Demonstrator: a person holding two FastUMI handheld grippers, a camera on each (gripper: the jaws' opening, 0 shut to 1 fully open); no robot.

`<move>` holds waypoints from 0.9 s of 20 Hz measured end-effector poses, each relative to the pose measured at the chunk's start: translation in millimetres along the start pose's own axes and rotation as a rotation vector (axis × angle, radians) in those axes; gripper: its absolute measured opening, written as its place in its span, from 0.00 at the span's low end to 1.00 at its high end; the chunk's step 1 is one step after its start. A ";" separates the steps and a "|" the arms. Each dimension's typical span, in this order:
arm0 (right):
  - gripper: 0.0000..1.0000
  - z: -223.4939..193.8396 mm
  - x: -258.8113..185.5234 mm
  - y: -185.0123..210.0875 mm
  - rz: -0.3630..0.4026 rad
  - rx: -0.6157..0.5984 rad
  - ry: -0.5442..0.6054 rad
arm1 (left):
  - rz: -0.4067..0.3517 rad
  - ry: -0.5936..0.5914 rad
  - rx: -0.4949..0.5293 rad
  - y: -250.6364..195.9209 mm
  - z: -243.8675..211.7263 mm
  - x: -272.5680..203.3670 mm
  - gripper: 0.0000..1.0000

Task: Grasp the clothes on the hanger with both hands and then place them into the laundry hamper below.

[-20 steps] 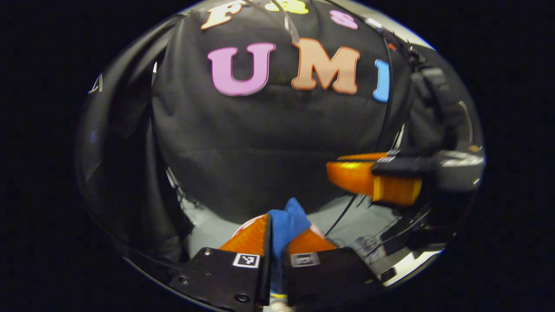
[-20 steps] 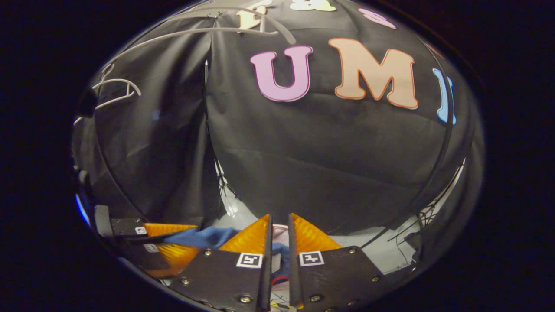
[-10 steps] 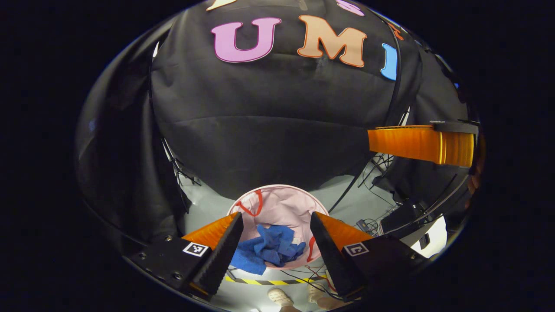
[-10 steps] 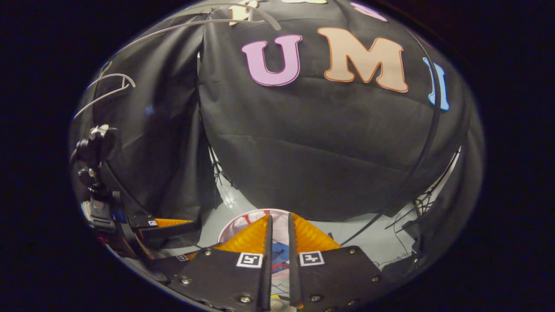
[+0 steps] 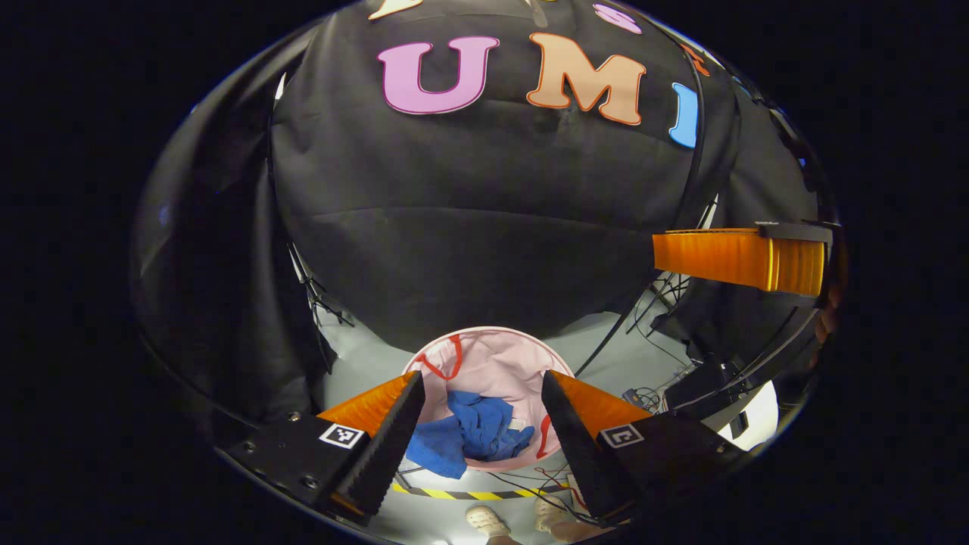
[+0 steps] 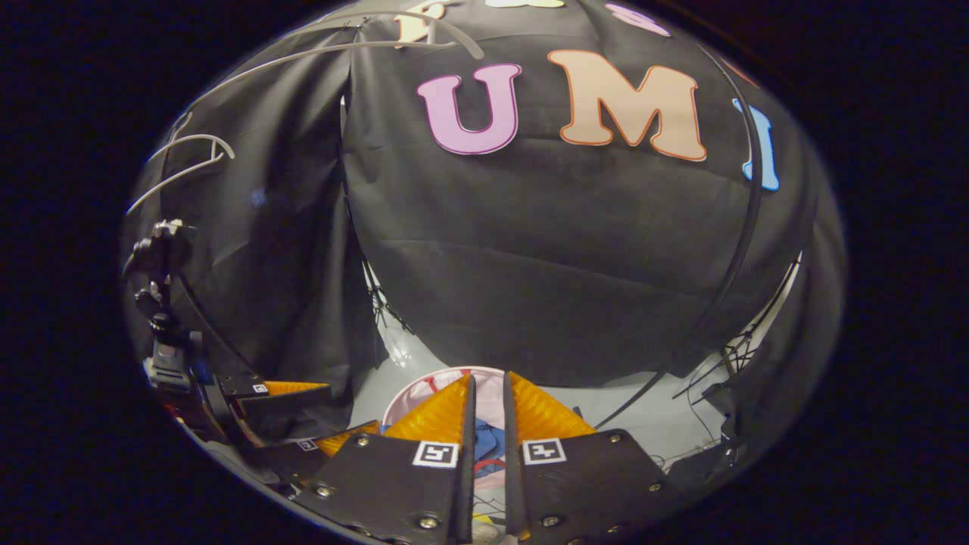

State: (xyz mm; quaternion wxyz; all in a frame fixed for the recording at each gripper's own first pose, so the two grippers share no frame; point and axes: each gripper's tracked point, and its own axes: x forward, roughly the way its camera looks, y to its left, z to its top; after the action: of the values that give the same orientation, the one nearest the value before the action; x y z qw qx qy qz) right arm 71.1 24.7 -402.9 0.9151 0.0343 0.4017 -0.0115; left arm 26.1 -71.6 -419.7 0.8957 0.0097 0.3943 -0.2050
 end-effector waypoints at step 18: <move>0.17 95.9 -73.4 0.3 -0.028 0.007 -0.251 | -0.006 -0.392 0.015 -27.7 160.5 -101.2 0.94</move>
State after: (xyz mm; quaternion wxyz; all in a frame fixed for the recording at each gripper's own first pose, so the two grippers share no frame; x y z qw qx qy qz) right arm 91.8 17.6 -284.2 0.9577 0.0302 0.2845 -0.0296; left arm 67.3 -89.3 -233.3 0.9547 -0.0251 0.2107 -0.2085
